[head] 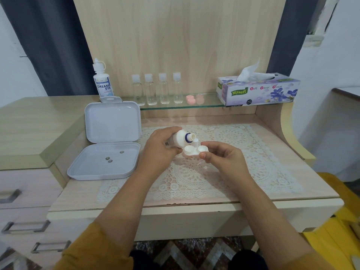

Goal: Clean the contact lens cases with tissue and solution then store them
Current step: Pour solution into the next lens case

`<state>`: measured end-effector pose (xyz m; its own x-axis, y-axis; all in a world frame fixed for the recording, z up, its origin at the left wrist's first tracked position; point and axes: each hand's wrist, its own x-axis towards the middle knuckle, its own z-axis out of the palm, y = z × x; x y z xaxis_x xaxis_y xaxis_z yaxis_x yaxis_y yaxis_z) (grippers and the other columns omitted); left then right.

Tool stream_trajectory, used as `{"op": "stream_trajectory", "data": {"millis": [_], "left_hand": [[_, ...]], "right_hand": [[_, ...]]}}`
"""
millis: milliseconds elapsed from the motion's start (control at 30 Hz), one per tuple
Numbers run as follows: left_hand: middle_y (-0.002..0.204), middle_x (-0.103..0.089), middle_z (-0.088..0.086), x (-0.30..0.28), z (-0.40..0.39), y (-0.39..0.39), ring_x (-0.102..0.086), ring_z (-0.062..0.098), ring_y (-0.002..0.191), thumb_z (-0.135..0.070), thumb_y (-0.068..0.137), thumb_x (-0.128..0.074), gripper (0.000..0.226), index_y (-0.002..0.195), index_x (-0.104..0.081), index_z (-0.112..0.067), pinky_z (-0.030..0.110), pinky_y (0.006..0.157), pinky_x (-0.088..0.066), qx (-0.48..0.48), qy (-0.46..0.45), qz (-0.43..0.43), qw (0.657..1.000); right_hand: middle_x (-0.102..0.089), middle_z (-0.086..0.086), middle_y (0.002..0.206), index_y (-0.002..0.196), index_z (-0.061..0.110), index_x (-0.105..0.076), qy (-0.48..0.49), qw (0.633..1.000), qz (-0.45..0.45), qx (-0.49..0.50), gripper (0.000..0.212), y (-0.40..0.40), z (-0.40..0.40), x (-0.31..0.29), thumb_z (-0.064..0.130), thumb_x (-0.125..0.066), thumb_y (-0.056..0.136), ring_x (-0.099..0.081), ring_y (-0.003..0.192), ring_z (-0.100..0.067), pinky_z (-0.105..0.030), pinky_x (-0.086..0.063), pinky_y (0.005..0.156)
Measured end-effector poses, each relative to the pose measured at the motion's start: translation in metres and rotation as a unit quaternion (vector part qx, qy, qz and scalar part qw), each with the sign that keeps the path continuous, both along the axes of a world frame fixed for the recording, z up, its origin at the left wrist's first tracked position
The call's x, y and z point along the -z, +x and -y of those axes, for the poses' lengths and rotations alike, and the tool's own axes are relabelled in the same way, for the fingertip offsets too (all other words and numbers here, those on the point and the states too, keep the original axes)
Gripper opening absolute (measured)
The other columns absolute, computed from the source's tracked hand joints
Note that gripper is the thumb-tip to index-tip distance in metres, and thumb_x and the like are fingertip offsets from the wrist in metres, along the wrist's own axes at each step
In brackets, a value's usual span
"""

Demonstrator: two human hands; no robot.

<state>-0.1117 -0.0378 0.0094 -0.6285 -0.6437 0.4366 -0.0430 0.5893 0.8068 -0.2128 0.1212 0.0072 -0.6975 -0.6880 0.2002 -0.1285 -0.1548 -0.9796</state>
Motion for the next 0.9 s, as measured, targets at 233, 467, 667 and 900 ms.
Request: {"op": "stream_trajectory", "data": {"millis": [233, 467, 667, 900], "left_hand": [[0.105, -0.062, -0.022, -0.001, -0.007, -0.005, -0.053, 0.007, 0.108, -0.006, 0.071, -0.079, 0.044, 0.107, -0.069, -0.03, 0.027, 0.094, -0.044, 0.027, -0.027, 0.002, 0.999], [0.104, -0.059, -0.03, 0.0, -0.006, -0.008, -0.052, 0.007, 0.11, -0.001, 0.072, -0.076, 0.044, 0.107, -0.069, -0.027, 0.028, 0.097, -0.041, 0.028, -0.062, -0.01, 0.998], [0.111, -0.06, -0.021, 0.0, -0.003, -0.01, -0.05, 0.005, 0.113, 0.001, 0.073, -0.074, 0.046, 0.108, -0.068, -0.028, 0.016, 0.097, -0.037, 0.023, -0.095, -0.007, 0.995], [0.11, -0.056, -0.025, -0.001, -0.002, -0.011, -0.046, 0.001, 0.111, 0.002, 0.072, -0.073, 0.046, 0.111, -0.068, -0.023, 0.0, 0.093, -0.025, 0.01, -0.149, 0.003, 0.989]], "right_hand": [[-0.075, 0.004, 0.083, 0.101, 0.013, -0.073, -0.004, 1.0, -0.002, -0.007, 0.025, -0.001, 0.0, 0.0, 0.003, -0.075, 0.078, -0.065, 0.071, 0.0, -0.016, -0.052, 0.073], [-0.075, 0.004, 0.083, 0.1, 0.013, -0.073, -0.008, 1.0, -0.003, -0.014, 0.024, -0.001, 0.001, 0.001, 0.004, -0.075, 0.078, -0.065, 0.071, -0.001, -0.017, -0.052, 0.074], [-0.074, 0.007, 0.081, 0.098, 0.016, -0.073, -0.01, 1.0, 0.001, -0.015, 0.023, -0.001, 0.001, 0.0, 0.003, -0.075, 0.079, -0.065, 0.07, 0.0, -0.015, -0.051, 0.073], [-0.074, 0.007, 0.081, 0.101, 0.014, -0.074, -0.006, 1.0, -0.003, -0.011, 0.024, -0.001, 0.0, 0.0, 0.004, -0.075, 0.079, -0.063, 0.069, 0.001, -0.016, -0.051, 0.073]]}}
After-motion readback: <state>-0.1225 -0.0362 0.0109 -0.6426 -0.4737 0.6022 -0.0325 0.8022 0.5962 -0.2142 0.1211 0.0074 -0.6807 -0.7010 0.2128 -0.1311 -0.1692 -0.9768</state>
